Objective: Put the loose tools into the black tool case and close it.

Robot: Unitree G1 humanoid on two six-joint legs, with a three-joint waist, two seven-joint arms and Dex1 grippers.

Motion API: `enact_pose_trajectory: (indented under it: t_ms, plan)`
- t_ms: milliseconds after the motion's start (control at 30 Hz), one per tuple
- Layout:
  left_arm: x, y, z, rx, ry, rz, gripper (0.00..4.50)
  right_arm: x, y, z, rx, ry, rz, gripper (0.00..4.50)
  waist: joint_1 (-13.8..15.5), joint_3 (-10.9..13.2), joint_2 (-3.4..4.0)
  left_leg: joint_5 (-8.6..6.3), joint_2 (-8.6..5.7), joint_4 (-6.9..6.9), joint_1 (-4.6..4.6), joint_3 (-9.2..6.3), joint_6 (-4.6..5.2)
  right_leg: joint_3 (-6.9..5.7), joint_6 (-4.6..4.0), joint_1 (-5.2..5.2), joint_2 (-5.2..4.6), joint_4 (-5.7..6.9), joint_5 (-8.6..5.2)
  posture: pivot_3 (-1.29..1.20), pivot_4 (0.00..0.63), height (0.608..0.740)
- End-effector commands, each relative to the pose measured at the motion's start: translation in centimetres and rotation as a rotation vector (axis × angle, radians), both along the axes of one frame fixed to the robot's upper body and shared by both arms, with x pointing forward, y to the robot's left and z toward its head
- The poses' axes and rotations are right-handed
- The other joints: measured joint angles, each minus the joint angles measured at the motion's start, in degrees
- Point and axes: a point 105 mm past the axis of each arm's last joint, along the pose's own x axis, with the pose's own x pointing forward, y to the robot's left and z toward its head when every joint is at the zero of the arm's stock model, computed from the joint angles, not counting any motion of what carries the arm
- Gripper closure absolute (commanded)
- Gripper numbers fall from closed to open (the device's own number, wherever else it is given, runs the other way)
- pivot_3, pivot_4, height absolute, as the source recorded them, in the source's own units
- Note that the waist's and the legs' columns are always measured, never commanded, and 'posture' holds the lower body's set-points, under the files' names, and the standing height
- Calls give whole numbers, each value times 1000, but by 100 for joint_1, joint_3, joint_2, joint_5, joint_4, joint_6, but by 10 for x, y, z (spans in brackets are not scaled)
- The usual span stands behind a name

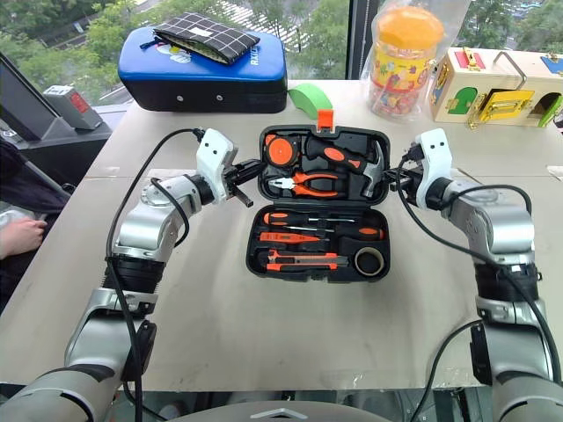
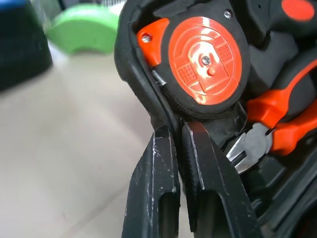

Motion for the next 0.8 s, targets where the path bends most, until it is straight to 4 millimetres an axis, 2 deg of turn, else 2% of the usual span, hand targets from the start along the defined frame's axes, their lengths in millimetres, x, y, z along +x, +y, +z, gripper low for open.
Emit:
enact_pose_trajectory:
  t_ms: [33, 100, 200, 333, 367, 400, 433, 467, 500, 533, 567, 600, 667, 700, 733, 800]
  plan:
    - [-23, -13, 6, 108, -160, -140, 4500, -29, 3, 29, -16, -177, 28, 4417, 21, -1, 0, 0, 0, -3, 0, -8, 0, -5, 0, 1, -2, -1, 0, 0, 150, 740]
    - [-34, -10, 1, 152, -190, -178, 4500, -45, 0, 21, -40, -176, 30, 4417, 51, -3, 1, 0, 0, -8, -1, -16, 0, -10, 0, 3, -2, -6, 0, 0, 150, 740]
    - [-45, -4, -9, 195, -201, -215, 4500, -62, 0, 20, 37, -164, 41, 4417, 61, -6, 0, -1, 0, -7, 14, -4, 2, 0, 0, 20, -2, -17, -1, 0, 150, 740]
    - [-52, 4, -11, 170, -143, -230, 4500, -77, -5, 19, 28, -169, 38, 4417, 78, -4, 5, -16, 0, 13, 43, 8, 31, 4, 0, 57, 8, -14, -1, 0, 150, 740]
    - [-59, 11, -12, 168, -91, -250, 4500, -89, -9, 12, -19, -146, 62, 4417, 89, -3, 5, -17, 0, 25, 47, 2, 32, -3, 0, 69, 9, -9, -1, 0, 150, 740]
    - [-64, 17, -12, 167, -53, -266, 3845, -97, -10, 7, -54, -128, 83, 4500, 102, -4, 5, -17, 0, 33, 48, -4, 33, -8, 0, 75, 13, -8, -1, 0, 150, 740]
    - [-75, 26, -17, 162, 61, -294, 3635, -109, -12, 3, -84, -102, 108, 4500, 95, -3, 6, -18, 0, 35, 51, -8, 34, -13, 0, 83, 14, -9, -2, 0, 150, 740]
    - [-92, 45, -28, 212, 222, -330, 3037, -132, -10, -8, -133, -23, 191, 4110, 80, -2, 7, -21, 2, 35, 54, -8, 39, -15, 0, 87, 18, -11, -3, 0, 150, 740]
    - [-113, 67, -37, 223, 435, -349, 2723, -155, -11, -21, -227, 60, 254, 3984, 50, 2, 13, -21, 6, 35, 52, -7, 39, -14, 0, 86, 22, -11, -3, 0, 150, 740]
    - [-127, 84, -40, 246, 558, -350, 2293, -171, -14, -29, -291, 125, 296, 3718, 8, 5, 19, -23, 15, 32, 48, -8, 42, -15, 0, 80, 32, -13, -5, 0, 150, 740]
    - [-133, 96, -39, 264, 615, -339, 1851, -182, -17, -34, -316, 182, 316, 3271, -16, 6, 19, -35, 29, 30, 46, -10, 60, -16, -1, 76, 49, -11, -7, 0, 150, 740]
    - [-138, 102, -33, 248, 654, -345, 1851, -192, -20, -38, -326, 225, 331, 3271, -22, 8, 17, -41, 40, 25, 55, -11, 71, -21, -3, 81, 67, -11, -8, 0, 150, 740]
    - [-141, 99, -19, 196, 662, -373, 1851, -206, -19, -40, -291, 287, 377, 3271, -2, 23, 31, -42, 47, 40, 61, -4, 71, -21, -7, 100, 73, -26, -12, 0, 150, 740]
    - [-144, 90, -7, 118, 687, -418, 1814, -208, -16, -41, -270, 295, 392, 3538, 10, 28, 25, -43, 48, 41, 70, 2, 71, -21, -7, 114, 63, -27, -12, 0, 150, 740]
    - [-148, 82, 2, 67, 704, -462, 2324, -209, -12, -41, -246, 297, 411, 3980, 15, 33, 18, -43, 47, 44, 87, 8, 70, -18, -7, 129, 55, -25, -12, 0, 150, 740]
    - [-157, 64, 18, -12, 728, -560, 2648, -208, 2, -43, -220, 286, 469, 4494, 14, 63, -1, -43, 48, 53, 127, 14, 70, -16, -20, 169, 47, -29, -25, 0, 150, 740]
